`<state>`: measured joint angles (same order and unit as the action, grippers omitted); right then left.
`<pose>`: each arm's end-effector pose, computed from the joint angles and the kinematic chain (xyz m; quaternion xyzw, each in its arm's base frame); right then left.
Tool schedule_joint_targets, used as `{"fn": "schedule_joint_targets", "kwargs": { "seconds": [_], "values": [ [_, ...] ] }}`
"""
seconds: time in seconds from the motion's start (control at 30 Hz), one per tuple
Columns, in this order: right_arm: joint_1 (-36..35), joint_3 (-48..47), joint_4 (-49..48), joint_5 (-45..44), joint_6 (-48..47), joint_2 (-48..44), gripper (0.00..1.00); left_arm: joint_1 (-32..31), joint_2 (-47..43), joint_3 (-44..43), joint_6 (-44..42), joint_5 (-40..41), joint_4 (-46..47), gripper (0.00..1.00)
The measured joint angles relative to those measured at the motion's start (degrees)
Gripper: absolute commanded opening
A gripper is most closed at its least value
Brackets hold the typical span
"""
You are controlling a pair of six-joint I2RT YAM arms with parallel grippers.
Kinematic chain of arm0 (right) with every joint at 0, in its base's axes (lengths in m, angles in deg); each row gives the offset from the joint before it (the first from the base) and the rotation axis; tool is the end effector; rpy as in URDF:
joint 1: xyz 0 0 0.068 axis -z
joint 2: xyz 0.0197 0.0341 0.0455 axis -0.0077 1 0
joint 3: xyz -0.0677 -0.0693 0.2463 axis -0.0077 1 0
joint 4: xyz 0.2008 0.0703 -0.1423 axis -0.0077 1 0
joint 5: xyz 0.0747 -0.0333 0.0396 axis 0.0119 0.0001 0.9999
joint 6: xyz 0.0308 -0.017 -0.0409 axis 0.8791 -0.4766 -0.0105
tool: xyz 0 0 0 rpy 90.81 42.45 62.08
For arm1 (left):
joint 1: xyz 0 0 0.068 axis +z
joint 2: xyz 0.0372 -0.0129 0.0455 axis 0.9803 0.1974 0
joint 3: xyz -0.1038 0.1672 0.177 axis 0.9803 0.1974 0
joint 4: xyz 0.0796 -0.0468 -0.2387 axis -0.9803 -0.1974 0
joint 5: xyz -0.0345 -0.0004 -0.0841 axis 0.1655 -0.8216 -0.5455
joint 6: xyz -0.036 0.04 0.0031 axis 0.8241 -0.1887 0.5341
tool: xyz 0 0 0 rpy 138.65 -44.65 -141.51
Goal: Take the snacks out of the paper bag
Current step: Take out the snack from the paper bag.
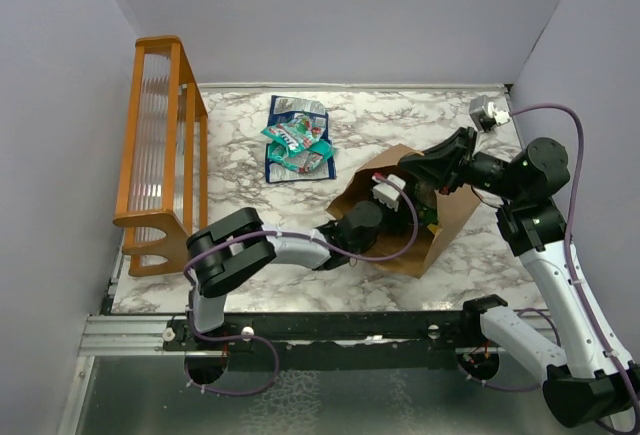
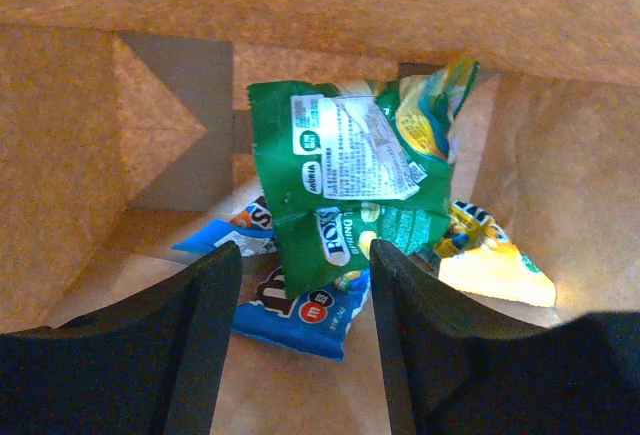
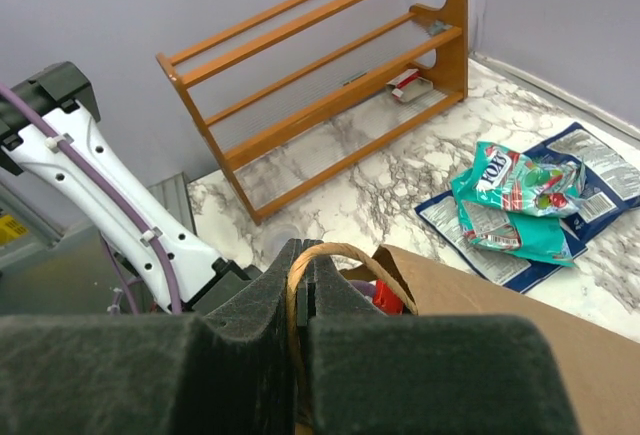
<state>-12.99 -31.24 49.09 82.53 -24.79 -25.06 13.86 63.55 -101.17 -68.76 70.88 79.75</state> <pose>0.1669 0.0694 0.4070 -0.2854 0.6204 0.4938 0.5384 0.1809 -0.3543 0.1953 0.1998 0.7118 -0.3214 0.5918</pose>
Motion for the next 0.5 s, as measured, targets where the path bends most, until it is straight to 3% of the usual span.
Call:
{"fn": "schedule_joint_targets", "kwargs": {
  "seconds": [0.3, 0.5],
  "values": [
    [0.0, -0.3, 1.5, -0.3, -0.9, 0.0, 0.01, 0.0, -1.3, 1.8, -0.6, 1.9, -1.8, 0.56],
    [0.0, -0.8, 2.2, -1.7, -2.9, 0.0, 0.01, 0.0, -8.6, 5.2, 4.0, -4.7, -6.7, 0.52]
  ]
}}
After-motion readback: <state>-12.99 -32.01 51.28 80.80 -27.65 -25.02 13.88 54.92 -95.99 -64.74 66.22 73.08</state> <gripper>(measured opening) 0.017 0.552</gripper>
